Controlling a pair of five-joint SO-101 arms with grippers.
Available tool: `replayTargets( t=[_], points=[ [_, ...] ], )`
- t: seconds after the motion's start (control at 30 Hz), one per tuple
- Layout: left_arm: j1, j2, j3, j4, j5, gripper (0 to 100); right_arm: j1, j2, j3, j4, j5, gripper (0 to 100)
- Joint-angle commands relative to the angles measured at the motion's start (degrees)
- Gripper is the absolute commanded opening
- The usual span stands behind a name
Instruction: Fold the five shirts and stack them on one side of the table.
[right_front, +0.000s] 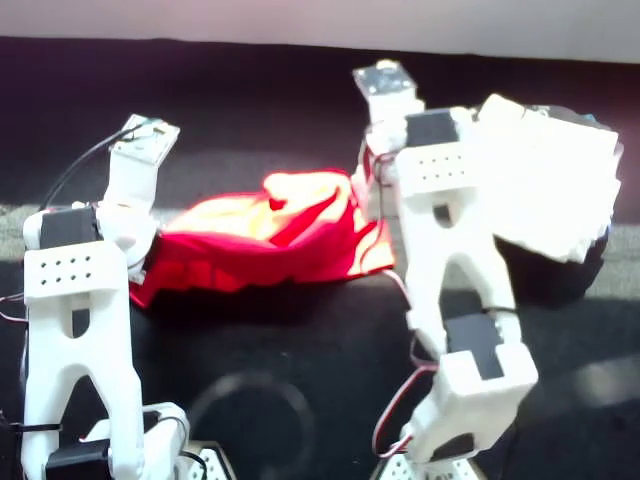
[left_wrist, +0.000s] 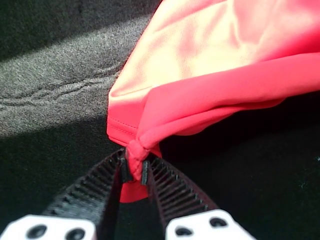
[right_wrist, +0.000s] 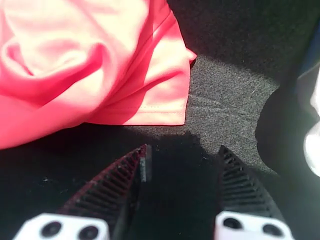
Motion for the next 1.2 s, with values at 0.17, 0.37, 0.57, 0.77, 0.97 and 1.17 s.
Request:
replayTargets(
  t=[0.17,0.37,0.57,0.77,0.97,1.17],
  points=[
    [-0.66,-1.8,-0.4,-0.44,-0.26,1,1.01,13.23,-3.03,-3.82,-0.62,20.9],
    [-0.66,-1.71,-0.4,-0.79,-0.35,1,0.75,18.51,-3.03,-5.32,-0.7,20.9],
    [-0.66,-1.45,-0.04,-0.79,-0.35,1,0.57,20.97,-2.68,-7.34,-0.7,20.0],
    [-0.66,-1.36,0.04,-0.44,-0.35,1,0.66,21.23,-3.12,-7.69,-0.7,1.3],
    [-0.66,-1.36,0.13,-0.35,-0.18,1,3.82,16.92,-7.69,-6.73,-0.7,0.6],
    [1.98,-1.45,0.22,3.69,0.0,1,8.48,3.47,-9.89,-4.79,-0.18,0.6]
  ],
)
